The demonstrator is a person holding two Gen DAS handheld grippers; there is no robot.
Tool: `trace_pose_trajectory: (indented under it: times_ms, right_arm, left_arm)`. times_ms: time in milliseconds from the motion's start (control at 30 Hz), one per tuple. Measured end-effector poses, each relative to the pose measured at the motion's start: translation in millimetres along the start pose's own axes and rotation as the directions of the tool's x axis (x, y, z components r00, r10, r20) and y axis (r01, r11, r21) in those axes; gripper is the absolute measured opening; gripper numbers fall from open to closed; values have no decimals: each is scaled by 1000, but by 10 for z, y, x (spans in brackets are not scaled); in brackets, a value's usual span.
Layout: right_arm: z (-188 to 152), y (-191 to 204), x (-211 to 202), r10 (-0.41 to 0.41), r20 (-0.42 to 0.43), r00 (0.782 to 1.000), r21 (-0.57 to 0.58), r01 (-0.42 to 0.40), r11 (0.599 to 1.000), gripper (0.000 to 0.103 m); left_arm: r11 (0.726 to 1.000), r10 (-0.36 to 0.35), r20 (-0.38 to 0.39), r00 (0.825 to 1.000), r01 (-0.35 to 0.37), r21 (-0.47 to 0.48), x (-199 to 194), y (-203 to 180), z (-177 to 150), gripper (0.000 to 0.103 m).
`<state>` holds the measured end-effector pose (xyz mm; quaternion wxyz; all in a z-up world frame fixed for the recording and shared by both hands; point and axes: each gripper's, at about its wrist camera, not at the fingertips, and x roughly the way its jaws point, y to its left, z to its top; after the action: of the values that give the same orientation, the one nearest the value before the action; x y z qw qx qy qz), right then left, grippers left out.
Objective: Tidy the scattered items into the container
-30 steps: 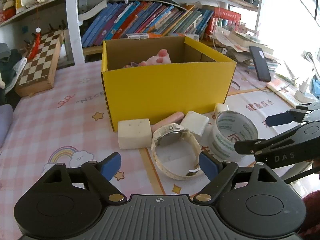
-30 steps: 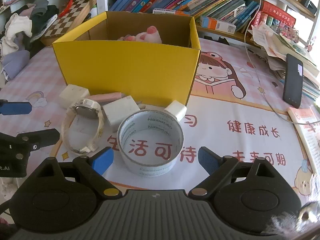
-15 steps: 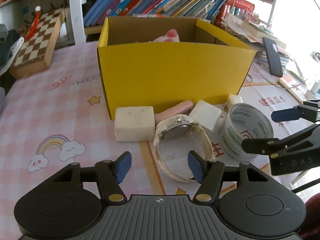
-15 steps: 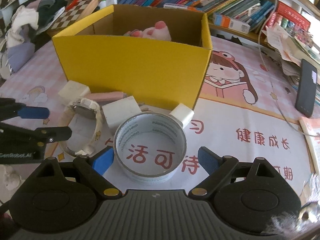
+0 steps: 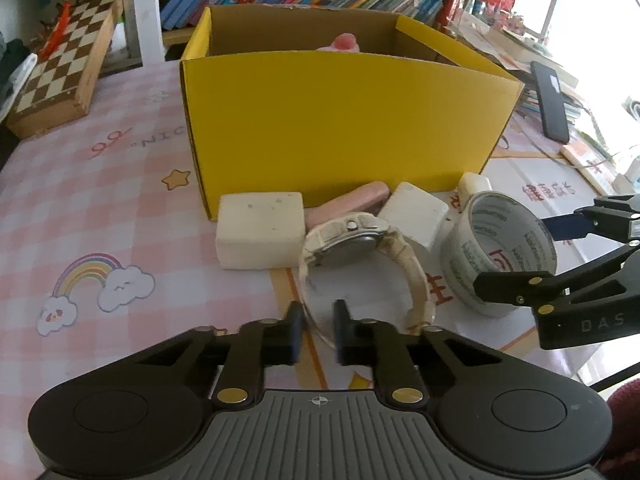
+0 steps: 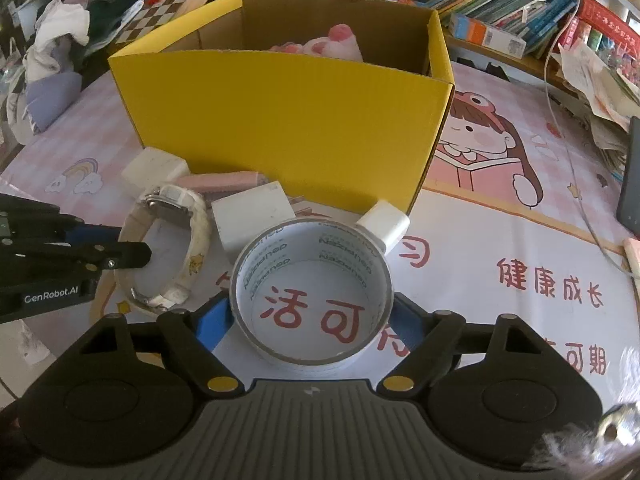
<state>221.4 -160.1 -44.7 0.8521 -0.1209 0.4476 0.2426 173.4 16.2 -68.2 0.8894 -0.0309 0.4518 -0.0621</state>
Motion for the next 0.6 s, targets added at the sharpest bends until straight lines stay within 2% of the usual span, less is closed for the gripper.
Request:
trace_pose_trajectory:
  times_ms: [200,600]
  right_arm:
    - [-37,-18,-39,-9,2,1000,4,9,1000,81]
    - [-114,-34,-230,-30,50,998,28,29,999,81]
  left_arm:
    - [999,-11,10,1000,11,-36,-44,27,-24,0]
    - [998,-51,61,997,53,-26,-242,-34,-48,0]
